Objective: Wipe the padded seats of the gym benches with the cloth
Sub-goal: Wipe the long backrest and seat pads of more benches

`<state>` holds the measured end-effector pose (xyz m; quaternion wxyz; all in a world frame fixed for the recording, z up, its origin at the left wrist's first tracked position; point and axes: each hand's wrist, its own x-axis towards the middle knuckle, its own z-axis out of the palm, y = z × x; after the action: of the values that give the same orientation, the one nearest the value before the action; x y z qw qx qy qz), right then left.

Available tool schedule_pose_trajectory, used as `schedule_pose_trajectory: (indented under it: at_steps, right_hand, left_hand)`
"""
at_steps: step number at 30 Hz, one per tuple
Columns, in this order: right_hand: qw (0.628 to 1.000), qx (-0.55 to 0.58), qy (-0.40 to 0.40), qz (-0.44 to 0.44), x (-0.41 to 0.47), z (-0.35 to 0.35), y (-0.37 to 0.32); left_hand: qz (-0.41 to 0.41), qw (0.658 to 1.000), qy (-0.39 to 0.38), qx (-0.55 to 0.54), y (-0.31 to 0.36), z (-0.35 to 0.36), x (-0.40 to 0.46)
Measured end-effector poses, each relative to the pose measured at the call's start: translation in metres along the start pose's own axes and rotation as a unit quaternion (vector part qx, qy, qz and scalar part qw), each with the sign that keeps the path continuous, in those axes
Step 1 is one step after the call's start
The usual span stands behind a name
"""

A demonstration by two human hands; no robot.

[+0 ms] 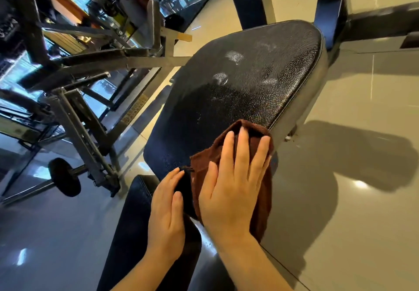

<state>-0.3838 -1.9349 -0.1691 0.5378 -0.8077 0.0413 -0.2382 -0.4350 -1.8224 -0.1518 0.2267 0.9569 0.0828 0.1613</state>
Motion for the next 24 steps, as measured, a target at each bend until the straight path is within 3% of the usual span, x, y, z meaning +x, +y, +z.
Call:
schedule_pose_trajectory:
  at_steps: [5,8,11,14,16,18,21,22,24]
  right_hand:
    - [0.970,-0.174,-0.140,-0.093,0.017,-0.013,-0.012]
    - [0.911,-0.265,-0.271,-0.165,0.028,-0.005,-0.032]
    - [0.837,-0.338,-0.346,-0.254,0.031,0.020,-0.050]
    - [0.802,-0.336,-0.389,-0.303,0.033,0.041,-0.059]
    - [0.820,-0.253,-0.415,-0.301,0.035,0.043,-0.060]
    - [0.873,-0.107,-0.363,-0.308,0.033,0.031,-0.057]
    - [0.972,0.068,-0.068,-0.216,0.015,-0.003,-0.049]
    - [0.984,0.071,0.020,-0.163,0.009,-0.011,-0.041]
    - [0.992,0.020,0.080,-0.092,0.005,-0.019,-0.016]
  left_hand:
    - [0.020,1.000,-0.020,0.001,0.001,-0.008,0.005]
    - [0.019,1.000,0.000,0.010,-0.003,-0.028,0.021]
    - [-0.041,0.995,0.093,-0.010,-0.007,-0.049,0.034]
    - [-0.088,0.986,0.139,0.009,-0.007,-0.063,0.037]
    - [-0.076,0.988,0.130,0.037,-0.004,-0.064,0.039]
    - [-0.037,0.992,0.114,0.050,0.001,-0.062,0.038]
    - [0.030,0.995,0.081,0.049,0.008,-0.055,0.038]
    - [0.043,0.996,0.062,0.046,0.012,-0.052,0.038]
    - [0.064,0.997,0.005,0.046,0.017,-0.046,0.038]
